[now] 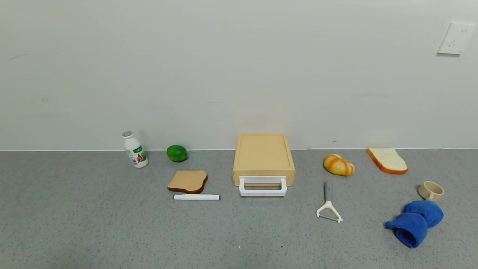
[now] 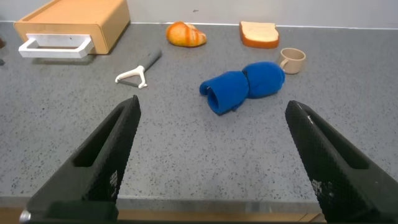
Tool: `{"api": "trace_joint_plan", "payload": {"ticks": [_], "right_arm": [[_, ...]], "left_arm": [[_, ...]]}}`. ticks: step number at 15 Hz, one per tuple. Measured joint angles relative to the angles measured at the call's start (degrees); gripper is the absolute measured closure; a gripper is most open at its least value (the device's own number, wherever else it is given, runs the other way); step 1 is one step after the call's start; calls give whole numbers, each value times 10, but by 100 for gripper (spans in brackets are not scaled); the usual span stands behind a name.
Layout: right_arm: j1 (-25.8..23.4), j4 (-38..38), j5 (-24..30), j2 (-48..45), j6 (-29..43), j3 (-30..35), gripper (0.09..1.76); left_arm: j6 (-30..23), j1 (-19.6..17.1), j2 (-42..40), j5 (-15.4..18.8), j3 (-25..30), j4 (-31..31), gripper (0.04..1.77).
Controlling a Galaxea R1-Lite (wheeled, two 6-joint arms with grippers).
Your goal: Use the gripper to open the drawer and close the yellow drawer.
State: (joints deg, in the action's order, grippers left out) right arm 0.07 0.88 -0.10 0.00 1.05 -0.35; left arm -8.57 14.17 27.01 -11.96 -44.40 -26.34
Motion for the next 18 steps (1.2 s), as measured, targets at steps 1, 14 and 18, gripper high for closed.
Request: {"api": "trace_joint_plan", "payload": {"ticks": [1,14,18], "right_arm": [[0,0,0,0,0,0,14],[0,0,0,0,0,0,14],[0,0,0,0,0,0,14]], "left_arm": [[0,-17,-15,0,1,-9,11],[11,-135,-119,-49,-16,-65,10],[20,-141,-179,-19,27,-60,10]]}}
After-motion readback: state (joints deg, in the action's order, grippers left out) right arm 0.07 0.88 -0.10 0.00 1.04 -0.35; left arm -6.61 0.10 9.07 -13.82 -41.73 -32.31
